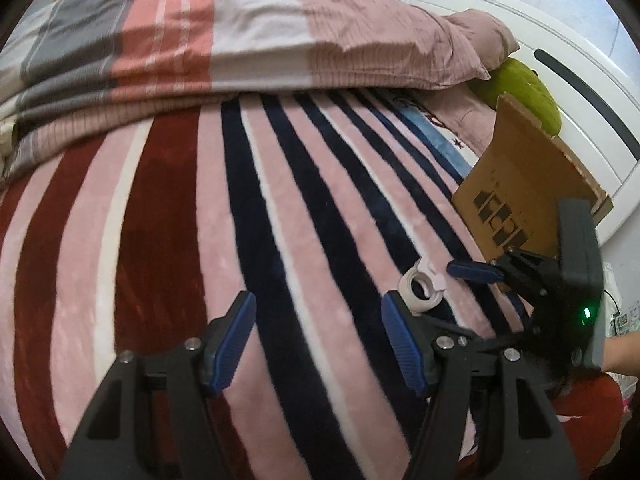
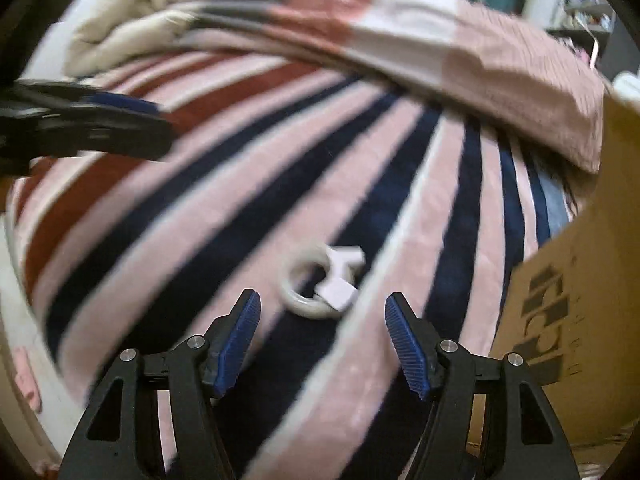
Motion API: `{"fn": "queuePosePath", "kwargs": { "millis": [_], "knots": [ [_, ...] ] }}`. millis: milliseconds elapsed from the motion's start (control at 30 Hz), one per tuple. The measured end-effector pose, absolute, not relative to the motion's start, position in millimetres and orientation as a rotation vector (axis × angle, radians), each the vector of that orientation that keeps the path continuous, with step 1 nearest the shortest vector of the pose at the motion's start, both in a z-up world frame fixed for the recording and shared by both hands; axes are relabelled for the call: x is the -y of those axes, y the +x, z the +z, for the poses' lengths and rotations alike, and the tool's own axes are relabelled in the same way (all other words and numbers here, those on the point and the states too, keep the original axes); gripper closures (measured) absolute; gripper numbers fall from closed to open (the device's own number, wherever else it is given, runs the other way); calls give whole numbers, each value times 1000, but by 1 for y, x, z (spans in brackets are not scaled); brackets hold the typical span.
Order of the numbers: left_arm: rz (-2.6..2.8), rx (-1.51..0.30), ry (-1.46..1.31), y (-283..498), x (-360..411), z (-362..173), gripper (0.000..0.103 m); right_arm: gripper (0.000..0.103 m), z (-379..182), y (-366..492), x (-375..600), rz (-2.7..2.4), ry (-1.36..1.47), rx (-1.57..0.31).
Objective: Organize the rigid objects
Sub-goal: 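Move the right gripper to the white tape roll and grasp it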
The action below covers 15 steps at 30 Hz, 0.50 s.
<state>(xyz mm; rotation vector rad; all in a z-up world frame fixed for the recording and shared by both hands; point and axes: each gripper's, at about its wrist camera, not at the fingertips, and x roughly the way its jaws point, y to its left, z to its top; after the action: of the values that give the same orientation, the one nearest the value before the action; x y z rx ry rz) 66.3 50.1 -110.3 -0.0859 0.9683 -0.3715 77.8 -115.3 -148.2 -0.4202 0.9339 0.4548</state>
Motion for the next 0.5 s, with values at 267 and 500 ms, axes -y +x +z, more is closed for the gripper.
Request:
{"fn": "queuePosePath", "kwargs": {
  "millis": [267, 500],
  "knots": [
    [-393, -989, -85, 66, -41, -116, 41, 92, -148, 90, 114, 519, -410, -906],
    [-419, -975, -88, 67, -33, -107, 41, 92, -142, 86, 110, 550, -387, -926]
  ]
}}
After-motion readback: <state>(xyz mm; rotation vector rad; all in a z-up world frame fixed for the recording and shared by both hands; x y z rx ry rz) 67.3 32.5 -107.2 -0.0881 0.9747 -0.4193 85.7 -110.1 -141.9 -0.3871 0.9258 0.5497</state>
